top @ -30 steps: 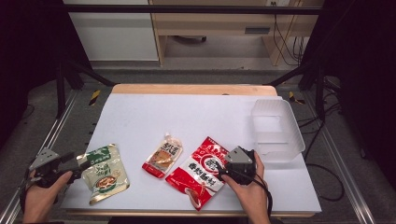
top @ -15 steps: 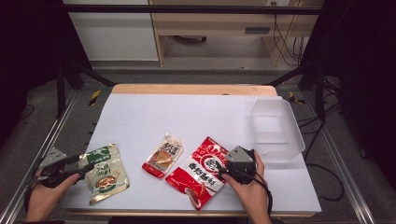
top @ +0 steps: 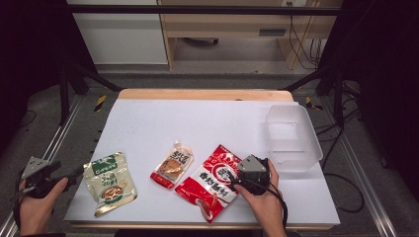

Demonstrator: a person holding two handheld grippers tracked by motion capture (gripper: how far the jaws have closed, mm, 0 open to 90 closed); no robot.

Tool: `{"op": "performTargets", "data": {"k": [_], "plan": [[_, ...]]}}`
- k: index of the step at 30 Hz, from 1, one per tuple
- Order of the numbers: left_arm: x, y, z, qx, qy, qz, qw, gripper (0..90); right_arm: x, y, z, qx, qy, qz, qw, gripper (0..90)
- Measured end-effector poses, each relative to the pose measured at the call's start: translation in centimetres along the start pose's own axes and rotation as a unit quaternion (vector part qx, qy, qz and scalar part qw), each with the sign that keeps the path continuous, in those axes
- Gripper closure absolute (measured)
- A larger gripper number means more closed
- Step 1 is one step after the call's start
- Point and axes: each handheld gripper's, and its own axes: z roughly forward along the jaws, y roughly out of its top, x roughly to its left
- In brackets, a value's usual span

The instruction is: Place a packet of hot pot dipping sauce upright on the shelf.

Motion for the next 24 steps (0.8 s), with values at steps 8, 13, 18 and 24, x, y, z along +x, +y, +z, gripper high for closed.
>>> {"op": "performTargets", "data": {"k": [8, 13, 18, 24], "plan": [[-1.4, -0.4, 1.8, 0.056, -0.053, 0.026, 0.9967, 14.4, 0.0, -0.1, 0.1, 0.005, 0.001, 0.002, 1.0000, 11.1], [-2.1, -0.7, 2.7, 0.081, -0.077, 0.038, 0.9930, 23.8, -0.1, -0.1, 0.2, 0.006, 0.003, 0.001, 1.0000, 11.1], [-2.3, -0.5, 1.9, 0.074, -0.097, 0.038, 0.9918, 39.6, 0.0, -0.1, 0.2, 0.009, 0.003, 0.002, 1.0000, 11.1], [-2.6, -0.5, 1.8, 0.080, -0.108, 0.036, 0.9903, 52.5, 0.2, -0.1, 0.4, 0.013, 0.004, -0.006, 0.9999, 11.1]]}}
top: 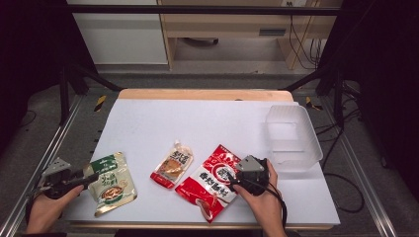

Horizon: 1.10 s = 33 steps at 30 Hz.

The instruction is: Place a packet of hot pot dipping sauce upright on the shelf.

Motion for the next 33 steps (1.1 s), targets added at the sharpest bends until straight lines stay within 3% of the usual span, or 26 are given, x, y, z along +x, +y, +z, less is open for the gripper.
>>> {"op": "performTargets", "data": {"k": [2, 3, 4, 5, 8, 10, 12, 19, 23, 33], "plan": [[0.1, 0.0, -0.2, -0.003, -0.006, -0.005, 1.0000, 61.9, 0.0, 0.0, 0.0, 0.001, 0.000, -0.001, 1.0000, 11.1], [0.2, 0.0, -0.2, -0.003, -0.007, -0.005, 1.0000, 61.9, 0.1, 0.0, 0.0, 0.002, 0.001, -0.001, 1.0000, 11.1], [0.2, 0.0, -0.3, -0.001, -0.006, -0.004, 1.0000, 69.9, 0.2, 0.0, 0.0, 0.002, 0.000, -0.003, 1.0000, 11.2], [0.2, 0.0, -0.3, -0.002, -0.008, -0.004, 1.0000, 69.9, 0.2, 0.0, 0.0, 0.002, 0.000, -0.003, 1.0000, 11.2], [0.1, 0.3, -0.7, -0.002, -0.008, 0.009, 0.9999, 82.9, 0.2, 0.0, 0.1, 0.006, -0.003, -0.003, 1.0000, 11.2], [0.0, 0.4, -0.9, 0.003, -0.003, 0.016, 0.9999, 85.5, 0.1, 0.0, 0.1, 0.005, -0.003, -0.003, 1.0000, 11.2], [0.1, 0.5, -1.2, 0.001, -0.005, 0.009, 0.9999, 89.4, 0.1, 0.0, 0.1, 0.005, -0.004, -0.002, 1.0000, 11.3], [-0.4, 1.0, -2.3, -0.025, 0.000, 0.019, 0.9995, 90.0, 0.2, 0.1, 0.1, 0.006, -0.002, -0.008, 1.0000, 11.2], [-1.3, 1.5, -3.1, -0.038, 0.003, 0.037, 0.9986, 90.0, 0.2, 0.1, 0.1, 0.007, -0.003, -0.010, 0.9999, 11.3], [-2.8, 3.0, -4.6, -0.065, -0.008, 0.056, 0.9963, 90.0, 0.3, 0.1, 0.1, 0.005, -0.001, -0.015, 0.9999, 11.3]]}}
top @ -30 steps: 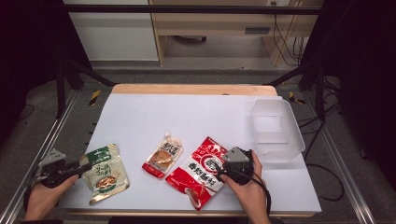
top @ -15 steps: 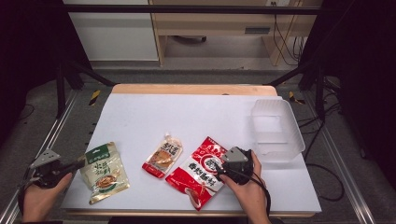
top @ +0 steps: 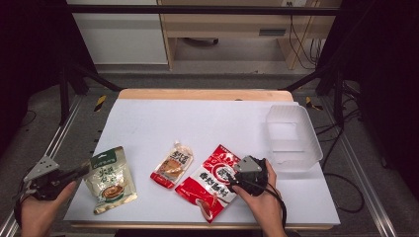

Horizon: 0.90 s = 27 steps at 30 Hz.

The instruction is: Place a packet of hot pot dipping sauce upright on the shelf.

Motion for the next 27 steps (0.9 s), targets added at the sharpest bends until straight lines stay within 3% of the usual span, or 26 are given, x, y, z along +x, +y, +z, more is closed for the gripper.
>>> {"op": "performTargets", "data": {"k": [13, 19, 27], "plan": [[-2.5, 3.3, -1.0, -0.009, -0.025, 0.041, 0.9988, 90.0, 0.1, 0.1, 0.0, -0.003, 0.003, 0.001, 1.0000, 11.3], [-4.0, 5.7, -1.6, -0.012, -0.047, 0.074, 0.9961, 90.0, 0.3, 0.2, -0.3, -0.005, 0.000, 0.000, 1.0000, 11.3], [-5.6, 7.3, -1.5, -0.011, -0.070, 0.105, 0.9920, 90.0, 0.4, 0.2, -0.3, -0.006, 0.001, -0.001, 1.0000, 11.2]]}}
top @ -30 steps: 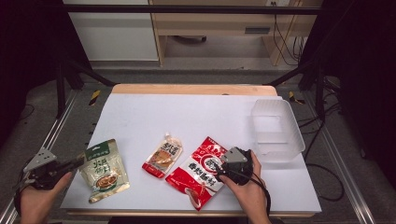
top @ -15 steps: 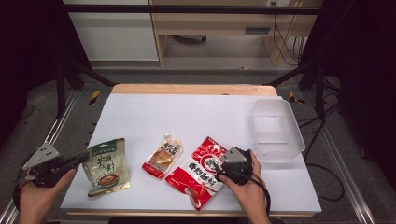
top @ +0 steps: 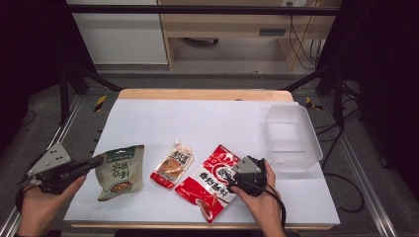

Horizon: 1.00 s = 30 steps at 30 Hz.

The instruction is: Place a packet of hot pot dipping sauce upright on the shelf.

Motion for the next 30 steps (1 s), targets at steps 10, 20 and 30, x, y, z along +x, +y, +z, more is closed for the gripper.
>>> {"op": "performTargets", "data": {"k": [10, 20, 30], "plan": [[-1.2, 2.5, 0.4, 0.002, -0.004, 0.031, 0.9995, 90.0, -0.1, 0.0, -0.1, -0.004, 0.000, -0.001, 1.0000, 11.2], [-1.5, 4.6, 0.5, -0.003, -0.010, 0.049, 0.9987, 90.0, 0.0, 0.0, -0.1, -0.002, 0.002, -0.001, 1.0000, 10.7], [-1.4, 6.1, 0.7, -0.011, -0.014, 0.053, 0.9984, 90.0, 0.0, 0.0, 0.1, -0.001, 0.009, -0.005, 0.9999, 8.6]]}}
